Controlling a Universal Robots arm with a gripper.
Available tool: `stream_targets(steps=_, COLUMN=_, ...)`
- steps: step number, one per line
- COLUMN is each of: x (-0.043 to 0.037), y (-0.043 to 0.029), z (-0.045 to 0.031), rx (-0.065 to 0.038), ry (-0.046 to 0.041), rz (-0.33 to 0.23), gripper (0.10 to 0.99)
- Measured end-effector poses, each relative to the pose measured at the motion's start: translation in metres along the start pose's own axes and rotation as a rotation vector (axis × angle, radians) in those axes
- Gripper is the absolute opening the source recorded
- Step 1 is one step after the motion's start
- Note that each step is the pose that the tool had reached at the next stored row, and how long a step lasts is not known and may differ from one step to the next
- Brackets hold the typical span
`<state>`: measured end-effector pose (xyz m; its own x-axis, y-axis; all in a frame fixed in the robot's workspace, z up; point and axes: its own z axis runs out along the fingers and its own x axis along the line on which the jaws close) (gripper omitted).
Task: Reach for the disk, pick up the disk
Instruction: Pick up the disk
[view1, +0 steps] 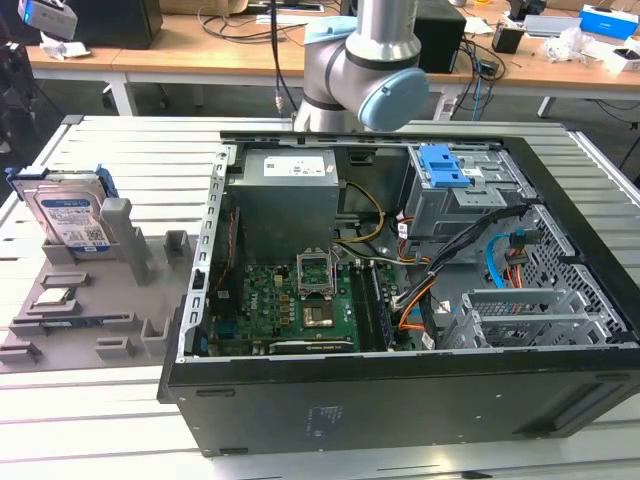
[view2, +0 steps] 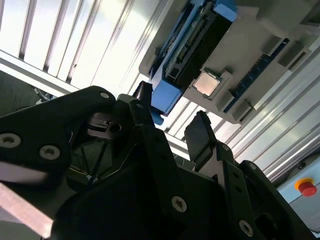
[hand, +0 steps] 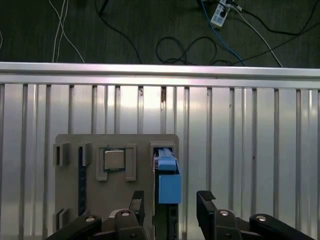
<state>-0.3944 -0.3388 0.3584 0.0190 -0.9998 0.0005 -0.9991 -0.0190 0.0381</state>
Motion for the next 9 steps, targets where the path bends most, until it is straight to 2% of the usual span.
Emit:
stream_targets(steps=4, x=-0.0016, y=-0.0002, z=0.0033, rx=0.0, ry=-0.0017, rz=0.001, gripper=0.541)
stream_targets(steps=7, x=-0.0017, y=-0.0005, z=0.0118, rx=0.0, ry=-0.0013, rz=0.003, gripper=0.541)
stream_targets(steps=9, x=-0.0012, y=-0.0005, z=0.0147, rx=0.0, ry=-0.001, rz=0.004, gripper=0.541)
